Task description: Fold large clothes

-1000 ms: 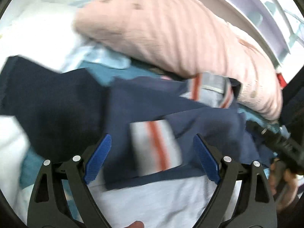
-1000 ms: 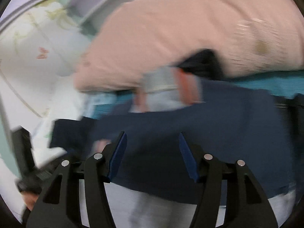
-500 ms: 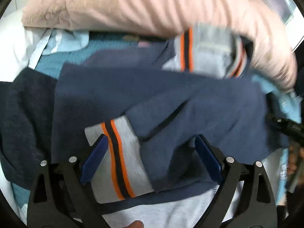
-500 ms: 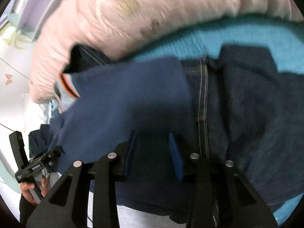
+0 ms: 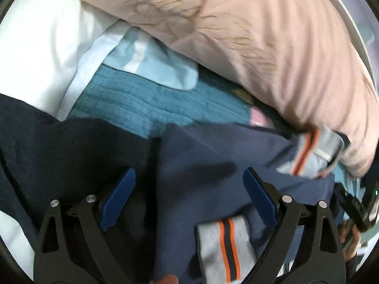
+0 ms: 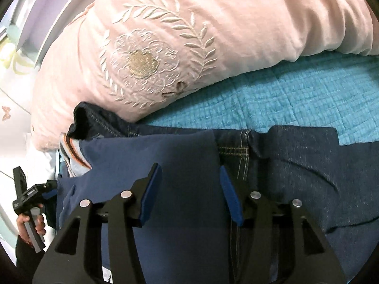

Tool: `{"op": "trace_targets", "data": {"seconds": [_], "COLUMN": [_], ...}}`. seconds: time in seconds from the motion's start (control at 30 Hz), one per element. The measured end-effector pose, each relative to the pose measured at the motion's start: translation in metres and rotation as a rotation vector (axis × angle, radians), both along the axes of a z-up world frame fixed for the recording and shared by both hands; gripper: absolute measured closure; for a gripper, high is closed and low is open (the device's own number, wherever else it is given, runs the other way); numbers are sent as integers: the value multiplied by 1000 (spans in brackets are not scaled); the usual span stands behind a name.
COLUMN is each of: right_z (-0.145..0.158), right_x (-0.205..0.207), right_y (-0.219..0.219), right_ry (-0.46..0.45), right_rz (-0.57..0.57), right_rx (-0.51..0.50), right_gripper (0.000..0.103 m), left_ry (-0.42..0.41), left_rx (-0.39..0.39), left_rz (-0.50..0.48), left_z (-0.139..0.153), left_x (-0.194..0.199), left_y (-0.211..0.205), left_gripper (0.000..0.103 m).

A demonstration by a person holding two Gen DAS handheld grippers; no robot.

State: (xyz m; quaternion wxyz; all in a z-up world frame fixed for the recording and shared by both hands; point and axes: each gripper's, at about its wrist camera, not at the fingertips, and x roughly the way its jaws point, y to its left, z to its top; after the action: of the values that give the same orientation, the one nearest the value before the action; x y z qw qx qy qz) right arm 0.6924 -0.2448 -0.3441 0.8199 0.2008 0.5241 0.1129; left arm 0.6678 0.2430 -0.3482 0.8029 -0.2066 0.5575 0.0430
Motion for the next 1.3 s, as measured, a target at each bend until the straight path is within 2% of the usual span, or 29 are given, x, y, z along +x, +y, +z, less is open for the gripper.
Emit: {"op": "trace_targets", "data": {"seconds": [0.1, 0.3, 0.33, 0.37, 0.53, 0.63, 0.7, 0.8, 0.9, 0.93, 1.0, 1.03, 1.07, 1.13, 1.17, 1.2, 1.23, 1.3], "right_z": [-2, -10, -12, -14, -22, -26, -24, -21, -30, -31, -32, -31, -31, -25, -22, -17, -13, 0], "right_x": [6, 19, 21, 23, 35, 42, 46, 49, 53, 53, 54, 54, 53, 49, 48, 46, 44, 42], "right_y": [-9, -27, -30, -34, -51, -60, -55, -47, -56, -58, -63, -66, -67, -67, -65, -63, -65, -67], "right_ry": [7, 50, 63, 72, 101, 117, 113, 112, 137, 136, 136, 136, 134, 103, 90, 73, 59, 30], "right_rz": [-16, -38, -43, -51, -88, -112, -83, -32, -50, -56, -42, -33, -25, -5, 2, 8, 6, 4], "right_rx": [-3, 59, 69, 77, 111, 149, 184, 140, 124, 118, 93, 77, 67, 63, 48, 37, 33, 42], "right_gripper": [52, 52, 51, 51, 51, 47, 49, 49, 58, 67, 73, 84, 91, 94, 94, 94, 95, 95], "left_ry": [24, 9, 12, 13, 22, 40, 51, 59, 61, 64, 69, 71, 70, 61, 55, 52, 49, 43], "left_rx": [-46, -48, -38, -16, 3, -5, -23, -43, -40, -39, -36, -31, -19, 2, 16, 25, 48, 29], "left_rz": [16, -17, -19, -19, -42, -52, -48, -44, -54, -56, -59, -65, -68, -80, -89, -90, -93, -107], "left_z": [-10, -10, -10, -8, -14, -19, -20, -20, -21, -21, -23, -22, -22, -17, -14, -12, -8, -3], "left_x": [9, 28, 31, 33, 42, 48, 51, 58, 61, 61, 64, 57, 57, 55, 56, 57, 58, 58], "left_y": [6, 1, -1, -4, -16, -18, -17, -12, -8, -8, -11, -1, -1, -5, -9, -13, -14, -15], "left_gripper": [11, 14, 28, 30, 31, 30, 31, 33, 34, 34, 34, 36, 39, 49, 62, 71, 88, 93]}}
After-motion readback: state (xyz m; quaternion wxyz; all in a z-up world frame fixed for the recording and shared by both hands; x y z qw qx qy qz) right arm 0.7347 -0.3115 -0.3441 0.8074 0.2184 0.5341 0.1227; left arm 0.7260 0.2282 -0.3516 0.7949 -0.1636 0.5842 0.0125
